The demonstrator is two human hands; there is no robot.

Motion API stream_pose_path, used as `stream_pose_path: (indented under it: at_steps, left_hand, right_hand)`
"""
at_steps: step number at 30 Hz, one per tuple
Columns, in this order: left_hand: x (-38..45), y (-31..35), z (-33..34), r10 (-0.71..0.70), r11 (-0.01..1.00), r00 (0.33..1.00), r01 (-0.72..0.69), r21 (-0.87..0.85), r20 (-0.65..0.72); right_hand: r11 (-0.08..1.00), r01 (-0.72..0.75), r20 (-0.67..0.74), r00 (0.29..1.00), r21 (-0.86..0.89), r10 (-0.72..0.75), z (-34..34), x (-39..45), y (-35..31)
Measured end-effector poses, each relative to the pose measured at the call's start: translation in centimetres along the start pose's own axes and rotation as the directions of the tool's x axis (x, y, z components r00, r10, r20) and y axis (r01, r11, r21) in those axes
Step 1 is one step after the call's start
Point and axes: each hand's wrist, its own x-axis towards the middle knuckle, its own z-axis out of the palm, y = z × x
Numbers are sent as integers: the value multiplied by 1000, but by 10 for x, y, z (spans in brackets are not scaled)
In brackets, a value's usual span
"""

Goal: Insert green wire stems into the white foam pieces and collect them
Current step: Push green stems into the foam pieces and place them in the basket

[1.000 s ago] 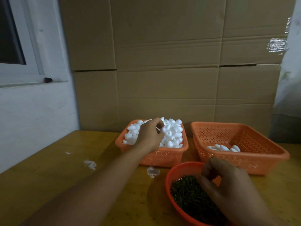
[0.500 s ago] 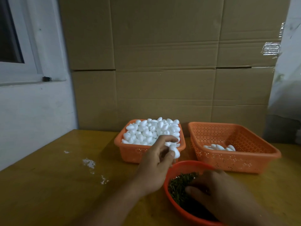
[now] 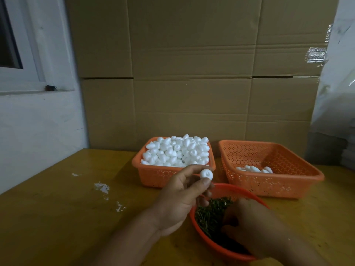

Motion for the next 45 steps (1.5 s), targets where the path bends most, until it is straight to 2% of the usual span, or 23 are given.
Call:
stream_pose_path:
  at_steps: [4, 7, 11, 15, 19, 27, 38, 45]
  left_hand:
    - [0, 3, 0, 5, 999, 1000, -4, -53, 18]
    - [0, 3, -2, -11, 996, 1000, 11, -83, -2]
    - [-1, 4, -1, -60, 995, 997, 55, -89, -47]
    - [0, 3, 0, -95, 989, 992, 84, -124, -87]
    - [0, 3, 0, -86, 990, 993, 77, -117, -76]
    - [-1, 5, 1, -51, 996, 997, 46, -80, -62]
    - [-4, 5, 9, 6, 998, 995, 0, 61, -104]
    - [-7, 3, 12, 73, 975, 994, -54, 218, -81]
  right_hand:
    - [998, -2, -22, 1000, 70, 3, 2, 0, 2]
    - [989, 15, -141, 990, 148, 6, 1, 0, 3]
    - [941, 167, -378, 925, 293, -47, 0, -2, 2]
    - [846, 293, -463, 884, 445, -62, -3, -3, -1]
    - [798, 432, -548, 822, 421, -156, -6, -8, -8]
    - [803, 504, -533, 795, 319, -287, -6, -10, -10]
    - [816, 491, -481, 819, 304, -314, -7, -13, -13]
    - [833, 495, -513, 796, 248, -321, -7, -15, -16]
